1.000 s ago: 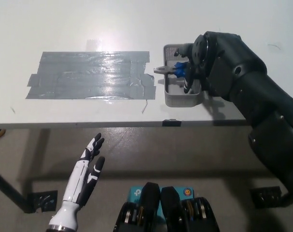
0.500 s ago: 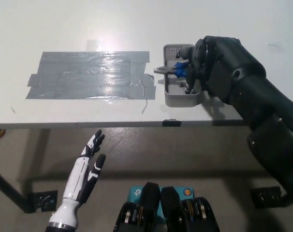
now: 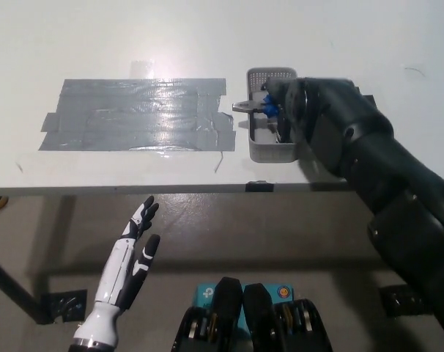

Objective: The robot picks the blue plier placed on top of the container and places it on the grey area of the table

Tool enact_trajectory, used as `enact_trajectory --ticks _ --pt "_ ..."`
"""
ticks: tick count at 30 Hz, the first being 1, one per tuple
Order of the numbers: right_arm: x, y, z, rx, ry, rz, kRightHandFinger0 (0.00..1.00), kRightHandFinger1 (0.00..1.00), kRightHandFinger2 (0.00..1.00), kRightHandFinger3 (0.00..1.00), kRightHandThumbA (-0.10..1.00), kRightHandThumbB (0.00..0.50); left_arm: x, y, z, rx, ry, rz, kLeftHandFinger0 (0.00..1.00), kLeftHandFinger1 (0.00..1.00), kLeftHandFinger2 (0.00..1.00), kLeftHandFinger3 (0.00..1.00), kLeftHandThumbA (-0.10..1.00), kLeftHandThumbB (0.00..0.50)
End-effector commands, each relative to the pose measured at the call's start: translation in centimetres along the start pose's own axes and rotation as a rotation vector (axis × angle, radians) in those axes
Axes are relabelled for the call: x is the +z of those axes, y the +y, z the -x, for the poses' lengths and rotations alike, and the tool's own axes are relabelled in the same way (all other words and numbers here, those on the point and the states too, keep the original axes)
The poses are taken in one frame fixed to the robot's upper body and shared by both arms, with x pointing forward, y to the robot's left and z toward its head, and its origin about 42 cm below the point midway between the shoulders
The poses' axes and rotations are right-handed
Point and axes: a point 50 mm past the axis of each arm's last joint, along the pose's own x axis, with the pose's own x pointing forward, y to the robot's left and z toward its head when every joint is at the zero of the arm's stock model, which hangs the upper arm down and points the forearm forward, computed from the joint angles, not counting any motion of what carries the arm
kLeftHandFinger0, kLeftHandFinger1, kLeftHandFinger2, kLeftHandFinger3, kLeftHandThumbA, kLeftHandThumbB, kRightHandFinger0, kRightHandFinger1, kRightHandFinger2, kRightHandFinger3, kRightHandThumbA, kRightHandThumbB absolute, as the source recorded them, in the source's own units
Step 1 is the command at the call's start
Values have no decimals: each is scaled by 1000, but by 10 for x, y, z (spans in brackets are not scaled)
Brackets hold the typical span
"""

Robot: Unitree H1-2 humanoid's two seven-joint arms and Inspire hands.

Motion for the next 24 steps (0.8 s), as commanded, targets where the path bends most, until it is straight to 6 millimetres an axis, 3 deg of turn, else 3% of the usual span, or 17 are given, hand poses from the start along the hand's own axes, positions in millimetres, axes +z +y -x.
enact_trajectory --ticks 1,2,3,5,8,9,10,11,12,13,14,17,18,20,21,22,24 --pt "7 5 -2 -193 -116 87 365 480 538 601 -78 214 13 3 -3 36 -62 5 1000 1000 1000 1000 1000 91" --pt "4 7 -2 -211 -117 104 240 368 442 505 -99 225 13 4 -2 36 -61 5 1000 1000 1000 1000 1000 92" --pt "0 8 -2 -232 -114 123 282 385 432 458 -100 232 13 4 -3 38 -62 8 1000 1000 1000 1000 1000 99" --pt "-10 10 -3 -262 -108 148 464 523 503 472 -100 243 12 4 -5 36 -68 10 1000 1000 1000 1000 1000 95" --pt "-24 13 -4 -273 -91 154 196 263 302 348 -100 235 13 4 -5 30 -68 11 1000 1000 1000 1000 1000 85" --pt "-28 14 -4 -283 -87 155 57 130 157 246 -100 237 13 4 -5 31 -70 18 1000 1000 1000 1000 1000 76" --pt "-31 15 -4 -292 -89 152 12 116 193 228 -100 234 13 5 -6 34 -73 24 1000 1000 1000 1000 1000 74" --pt "-31 15 -4 -295 -91 151 20 146 223 241 -100 235 13 5 -6 35 -74 25 1000 1000 1000 1000 1000 74" --pt "-33 15 -4 -298 -89 144 218 310 348 326 -100 232 12 6 -6 39 -73 27 1000 1000 1000 1000 1000 73" --pt "-35 15 -4 -300 -91 147 354 400 417 426 -100 231 11 6 -8 42 -77 24 1000 1000 1000 1000 1000 71" --pt "-37 15 -4 -300 -91 147 403 445 463 475 -100 233 12 6 -8 44 -83 24 1000 1000 1000 1000 1000 70" --pt "-41 15 -4 -331 -108 132 74 174 261 325 -100 234 11 7 -9 41 -85 21 1000 1000 1000 1000 1000 80" --pt "-41 14 -3 -337 -112 132 9 147 289 304 -100 223 11 8 -9 39 -84 19 1000 1000 1000 1000 1000 76" --pt "-41 11 -3 -351 -116 135 23 335 641 381 -100 229 12 8 -9 36 -84 16 1000 1000 1000 1000 1000 63" --pt "-40 5 -1 -380 -126 142 72 402 713 385 -100 220 12 8 -10 35 -91 15 1000 1000 1000 1000 1000 60" --pt "-40 1 0 -412 -142 139 11 407 744 391 -100 210 12 8 -11 34 -93 16 1000 1000 1000 1000 1000 64" --pt "-36 -12 3 -460 -163 127 36 530 884 623 -100 186 12 8 -11 31 -89 34 1000 1000 1000 1000 1000 68"
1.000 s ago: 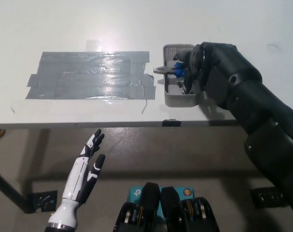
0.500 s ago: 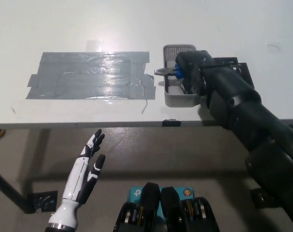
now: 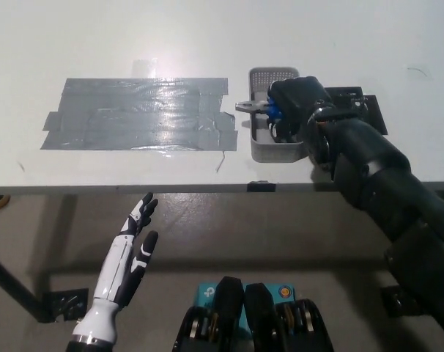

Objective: The robot picks the blue plier placed on top of the container and places it on the grey area of the table

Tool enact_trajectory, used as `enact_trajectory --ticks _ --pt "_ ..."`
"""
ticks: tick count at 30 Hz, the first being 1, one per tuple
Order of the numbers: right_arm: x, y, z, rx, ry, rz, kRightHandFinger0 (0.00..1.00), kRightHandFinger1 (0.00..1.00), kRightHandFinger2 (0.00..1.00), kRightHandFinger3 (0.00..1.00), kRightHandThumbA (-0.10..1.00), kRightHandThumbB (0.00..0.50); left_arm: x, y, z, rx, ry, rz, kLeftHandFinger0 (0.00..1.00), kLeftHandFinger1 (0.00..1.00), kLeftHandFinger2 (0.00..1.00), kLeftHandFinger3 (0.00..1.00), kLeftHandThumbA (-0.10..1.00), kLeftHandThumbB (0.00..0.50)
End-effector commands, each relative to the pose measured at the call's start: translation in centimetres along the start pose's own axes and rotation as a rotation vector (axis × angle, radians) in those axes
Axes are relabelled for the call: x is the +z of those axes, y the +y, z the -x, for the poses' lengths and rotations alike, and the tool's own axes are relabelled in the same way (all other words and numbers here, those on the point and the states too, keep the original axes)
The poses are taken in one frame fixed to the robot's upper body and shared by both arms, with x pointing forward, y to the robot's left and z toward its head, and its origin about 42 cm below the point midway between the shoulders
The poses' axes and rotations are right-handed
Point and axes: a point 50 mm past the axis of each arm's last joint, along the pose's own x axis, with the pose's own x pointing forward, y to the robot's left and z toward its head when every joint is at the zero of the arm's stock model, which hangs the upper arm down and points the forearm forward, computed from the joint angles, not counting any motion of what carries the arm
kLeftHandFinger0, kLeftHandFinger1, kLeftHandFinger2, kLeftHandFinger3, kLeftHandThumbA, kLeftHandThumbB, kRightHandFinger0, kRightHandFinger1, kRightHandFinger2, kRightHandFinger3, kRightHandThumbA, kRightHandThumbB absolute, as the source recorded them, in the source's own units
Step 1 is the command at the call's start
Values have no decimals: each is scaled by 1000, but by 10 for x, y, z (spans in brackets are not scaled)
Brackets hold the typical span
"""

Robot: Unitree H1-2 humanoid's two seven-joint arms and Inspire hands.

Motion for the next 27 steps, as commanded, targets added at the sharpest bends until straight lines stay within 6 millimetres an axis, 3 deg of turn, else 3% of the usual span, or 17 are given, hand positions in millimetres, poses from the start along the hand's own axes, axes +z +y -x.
enact_trajectory --ticks 1,2,4,7,8,9,12,14,17,22,27 --pt "-5 -47 -4 -179 -43 16 37 544 906 691 -100 177 9 5 -7 26 -71 24 1000 1000 1000 1000 1000 60" --pt "-2 -55 -4 -204 -61 13 51 548 931 820 -100 173 9 5 -6 27 -64 26 1000 1000 1000 1000 1000 69" --pt "4 -71 -5 -273 -95 14 54 555 935 748 -100 182 8 5 -5 25 -61 25 1000 1000 1000 1000 1000 60" --pt "13 -96 -7 -287 -94 34 117 653 1000 978 -100 115 8 3 -4 20 -53 36 1000 1000 1000 1000 1000 74" --pt "15 -101 -7 -290 -94 33 137 656 1000 975 -100 113 8 3 -4 21 -52 39 1000 1000 1000 1000 1000 75" --pt "19 -112 -7 -321 -106 28 136 594 957 756 -100 139 8 4 -5 26 -56 29 1000 1000 1000 1000 1000 81" --pt "26 -135 -7 -348 -122 23 132 595 959 676 -100 161 8 5 -6 30 -60 27 1000 1000 1000 1000 1000 68" --pt "30 -148 -6 -371 -132 17 144 593 939 604 -100 208 9 4 -7 29 -59 33 1000 1000 1000 1000 1000 65" --pt "33 -155 -6 -397 -141 23 107 570 909 539 -100 220 9 4 -7 30 -61 28 1000 1000 1000 1000 1000 72" --pt "40 -166 -5 -419 -145 42 102 588 939 824 -100 183 10 5 -7 26 -65 26 1000 1000 1000 1000 1000 76" --pt "52 -163 -7 -401 -157 26 106 560 921 818 -100 209 11 5 -7 24 -69 21 1000 1000 1000 1000 1000 62"
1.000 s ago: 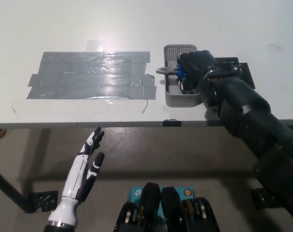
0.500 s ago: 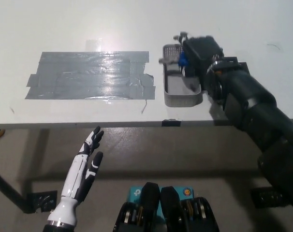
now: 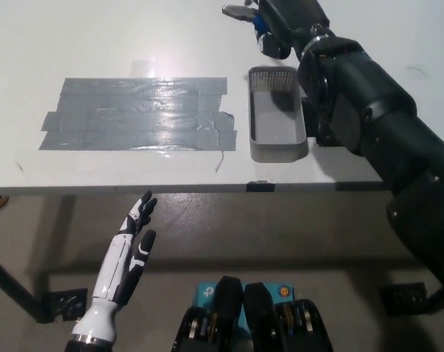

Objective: The robot picks the blue plier placed on top of the container and places it on the grey area of the table

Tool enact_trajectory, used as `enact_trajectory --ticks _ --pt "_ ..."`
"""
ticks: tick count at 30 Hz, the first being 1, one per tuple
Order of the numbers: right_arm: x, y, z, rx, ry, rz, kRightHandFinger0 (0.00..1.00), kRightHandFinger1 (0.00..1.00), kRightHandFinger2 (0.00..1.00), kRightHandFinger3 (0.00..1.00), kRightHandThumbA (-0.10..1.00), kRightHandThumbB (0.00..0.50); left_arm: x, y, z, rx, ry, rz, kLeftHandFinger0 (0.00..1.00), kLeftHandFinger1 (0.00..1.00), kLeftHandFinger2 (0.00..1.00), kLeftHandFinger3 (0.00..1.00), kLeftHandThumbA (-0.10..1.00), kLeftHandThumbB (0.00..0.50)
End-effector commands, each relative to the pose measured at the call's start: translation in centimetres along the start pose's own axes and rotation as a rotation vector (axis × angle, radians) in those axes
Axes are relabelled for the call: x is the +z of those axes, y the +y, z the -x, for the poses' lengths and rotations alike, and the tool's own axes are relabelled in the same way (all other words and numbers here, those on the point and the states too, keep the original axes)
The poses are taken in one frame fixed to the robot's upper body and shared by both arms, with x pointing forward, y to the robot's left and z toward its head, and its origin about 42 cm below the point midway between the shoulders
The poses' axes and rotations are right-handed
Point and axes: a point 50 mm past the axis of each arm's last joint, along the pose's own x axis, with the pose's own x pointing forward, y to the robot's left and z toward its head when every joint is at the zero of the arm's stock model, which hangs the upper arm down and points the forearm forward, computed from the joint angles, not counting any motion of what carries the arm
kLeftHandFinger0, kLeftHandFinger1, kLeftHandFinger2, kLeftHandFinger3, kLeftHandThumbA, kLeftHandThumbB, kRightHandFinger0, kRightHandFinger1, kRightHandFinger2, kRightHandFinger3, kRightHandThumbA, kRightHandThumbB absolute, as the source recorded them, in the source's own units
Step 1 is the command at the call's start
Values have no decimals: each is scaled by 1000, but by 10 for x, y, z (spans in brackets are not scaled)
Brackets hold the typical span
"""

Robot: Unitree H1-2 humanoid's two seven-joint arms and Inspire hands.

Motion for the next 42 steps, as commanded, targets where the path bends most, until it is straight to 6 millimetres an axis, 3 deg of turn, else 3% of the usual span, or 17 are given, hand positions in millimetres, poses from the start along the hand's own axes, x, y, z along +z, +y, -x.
enact_trajectory --ticks 1,5,6,7,12,17,19,24,29,31,32,33,34,35,37,42 --pt "29 -51 -14 -137 -67 1 85 520 887 788 -100 216 11 4 -6 21 -65 2 1000 1000 1000 1000 1000 69" --pt "43 -36 -13 -115 -90 -18 15 438 799 687 -100 241 11 2 -6 21 -69 -5 1000 1000 1000 1000 1000 67" --pt "51 -32 -13 -93 -98 -18 1 420 772 553 -100 258 12 2 -5 19 -69 -7 1000 1000 1000 1000 1000 61" --pt "54 -30 -13 -91 -101 -15 0 408 763 516 -100 230 12 1 -5 18 -68 -7 1000 1000 1000 1000 1000 63" --pt "97 -11 -11 -61 -140 -40 9 421 804 539 -100 207 14 -3 -4 14 -67 -19 1000 1000 1000 1000 1000 53" --pt "132 0 -8 -42 -178 -95 0 383 755 609 -100 228 14 -6 -4 0 -60 -8 1000 1000 1000 1000 1000 83" --pt "140 7 -5 -31 -185 -97 0 313 670 437 -100 239 14 -7 -3 -2 -60 -9 1000 1000 1000 1000 1000 78" --pt "151 27 1 -3 -189 -124 0 266 641 366 -100 250 16 -10 -2 -14 -62 -19 1000 1000 1000 1000 1000 78" --pt "156 47 8 29 -164 -118 0 291 674 394 -100 240 19 -10 -3 -27 -67 -33 1000 1000 1000 1000 1000 56" --pt "155 55 11 39 -164 -126 33 316 682 537 -77 225 19 -10 -4 -31 -68 -27 1000 1000 1000 1000 1000 64" --pt "154 57 11 48 -162 -131 11 245 519 523 -46 223 19 -9 -4 -35 -70 -29 1000 1000 1000 1000 1000 63" --pt "153 62 12 105 -143 -129 300 567 877 797 242 250 20 -9 -5 -39 -68 -33 1000 1000 1000 1000 1000 69" --pt "151 65 12 140 -132 -128 619 821 1000 968 392 281 20 -10 -5 -40 -66 -37 1000 1000 1000 1000 1000 69" --pt "147 70 13 225 -103 -165 1000 1000 1000 1000 611 394 20 -11 -5 -41 -67 -39 1000 1000 1000 1000 1000 65" --pt "143 73 14 272 -84 -167 1000 1000 1000 1000 745 490 20 -11 -5 -45 -74 -39 1000 1000 1000 1000 1000 49" --pt "131 72 12 298 -54 -182 1000 1000 1000 1000 892 500 21 -12 -8 -51 -78 -45 1000 1000 1000 1000 1000 50"
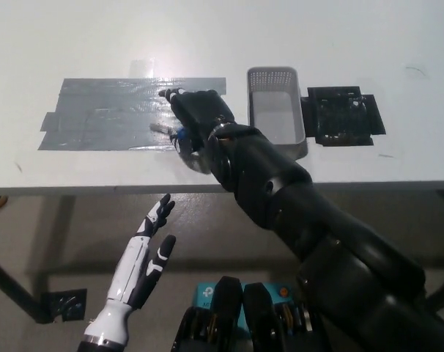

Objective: The robot picks the blue plier placed on top of the container and places it on the grey area of the table

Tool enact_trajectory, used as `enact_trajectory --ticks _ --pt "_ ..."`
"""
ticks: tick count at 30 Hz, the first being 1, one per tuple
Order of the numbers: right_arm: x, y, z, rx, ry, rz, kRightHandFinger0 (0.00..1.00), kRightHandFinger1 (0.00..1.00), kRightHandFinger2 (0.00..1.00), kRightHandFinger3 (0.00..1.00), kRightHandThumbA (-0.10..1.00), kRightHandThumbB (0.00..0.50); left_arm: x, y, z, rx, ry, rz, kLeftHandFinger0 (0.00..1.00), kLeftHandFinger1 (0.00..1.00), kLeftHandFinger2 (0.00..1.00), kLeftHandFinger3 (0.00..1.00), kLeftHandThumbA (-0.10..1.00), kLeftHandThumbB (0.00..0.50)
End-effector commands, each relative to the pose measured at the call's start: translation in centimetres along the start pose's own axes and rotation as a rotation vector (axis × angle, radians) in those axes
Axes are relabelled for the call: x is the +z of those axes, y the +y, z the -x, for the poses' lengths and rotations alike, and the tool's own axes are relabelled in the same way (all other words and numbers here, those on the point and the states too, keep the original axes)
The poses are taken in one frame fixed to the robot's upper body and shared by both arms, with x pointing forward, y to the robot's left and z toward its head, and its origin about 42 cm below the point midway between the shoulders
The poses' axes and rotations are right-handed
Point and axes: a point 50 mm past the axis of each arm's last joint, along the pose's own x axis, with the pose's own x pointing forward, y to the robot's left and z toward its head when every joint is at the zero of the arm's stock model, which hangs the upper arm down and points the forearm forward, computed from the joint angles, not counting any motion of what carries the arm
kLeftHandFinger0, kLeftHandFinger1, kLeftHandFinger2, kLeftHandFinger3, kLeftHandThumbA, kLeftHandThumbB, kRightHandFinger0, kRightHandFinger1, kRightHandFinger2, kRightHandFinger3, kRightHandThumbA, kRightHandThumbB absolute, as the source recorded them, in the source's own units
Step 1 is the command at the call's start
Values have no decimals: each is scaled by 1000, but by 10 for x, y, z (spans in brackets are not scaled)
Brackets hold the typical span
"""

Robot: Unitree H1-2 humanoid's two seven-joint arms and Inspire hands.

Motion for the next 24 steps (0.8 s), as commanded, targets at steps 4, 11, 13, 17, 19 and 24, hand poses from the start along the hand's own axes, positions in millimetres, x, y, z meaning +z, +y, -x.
enact_trajectory --ticks 4,11,13,17,19,24 --pt "1 -36 -4 -24 5 -2 1000 1000 1000 1000 938 500 12 2 -8 -1 -59 -21 1000 1000 1000 1000 1000 41" --pt "3 -72 -4 -186 -48 8 1000 1000 1000 1000 1000 478 13 1 -9 -12 -59 -21 1000 1000 1000 1000 1000 61" --pt "7 -90 -4 -259 -80 -1 1000 1000 1000 1000 1000 463 13 0 -9 -12 -58 -21 1000 1000 1000 1000 1000 73" --pt "15 -135 0 -378 -139 5 1000 1000 1000 1000 1000 455 12 0 -10 -15 -55 -32 1000 1000 1000 1000 1000 91" --pt "20 -165 4 -443 -170 -8 1000 1000 1000 1000 1000 457 11 0 -10 -20 -55 -32 1000 1000 1000 1000 1000 98" --pt "18 -236 23 -585 -299 -122 1000 1000 1000 1000 1000 441 12 0 -16 0 -63 -35 1000 1000 1000 1000 1000 90"
